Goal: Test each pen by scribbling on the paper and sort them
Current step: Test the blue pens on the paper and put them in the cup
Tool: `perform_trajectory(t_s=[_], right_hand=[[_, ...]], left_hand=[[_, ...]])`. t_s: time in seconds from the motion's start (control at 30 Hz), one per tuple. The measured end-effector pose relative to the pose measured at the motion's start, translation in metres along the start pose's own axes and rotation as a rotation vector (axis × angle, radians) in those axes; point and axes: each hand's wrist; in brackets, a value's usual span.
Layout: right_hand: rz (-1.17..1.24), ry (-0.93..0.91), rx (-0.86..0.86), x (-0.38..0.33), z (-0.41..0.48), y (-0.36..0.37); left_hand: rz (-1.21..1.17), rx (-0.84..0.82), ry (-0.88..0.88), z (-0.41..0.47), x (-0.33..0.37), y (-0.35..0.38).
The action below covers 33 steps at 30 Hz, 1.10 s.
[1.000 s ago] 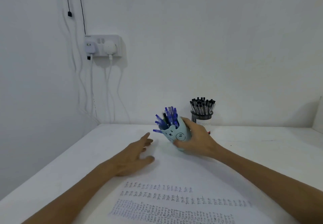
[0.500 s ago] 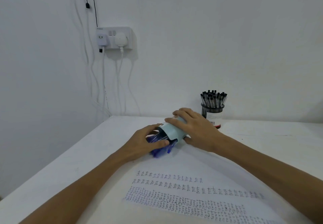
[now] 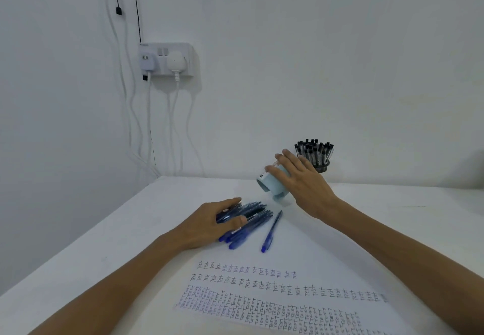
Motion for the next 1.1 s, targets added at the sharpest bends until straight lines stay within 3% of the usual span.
perform_trajectory(t_s=[0.33, 0.47, 0.6, 0.77, 1.1], right_hand=[[0.943, 0.162, -0.187, -0.007, 0.03, 0.015], [1.181, 0.28, -0.265, -0.015, 0.035, 0.019], [1.158, 0.3, -0.341, -0.015, 0.029, 0.021], [0.97, 0.255, -0.432, -0.021, 0.005, 0.012], [0.876, 0.129, -0.232, -0.047, -0.045, 0.001]], left_hand=[[-0.35, 0.008, -0.002, 0.008, -0.011, -0.01], [-0.259, -0.027, 0.009, 0.004, -0.012, -0.01], [-0.042, -0.101, 0.011, 0.0, -0.01, -0.008], [0.047, -0.151, -0.006, -0.001, -0.01, -0.011], [0.126, -0.135, 0.022, -0.003, -0.001, -0.005]])
Point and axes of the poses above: each hand's wrist, its own z-axis towards the middle knuckle, its own y-axis out of the palm, x = y × z, and after that the axes turned 15 degrees about -x, right-handed
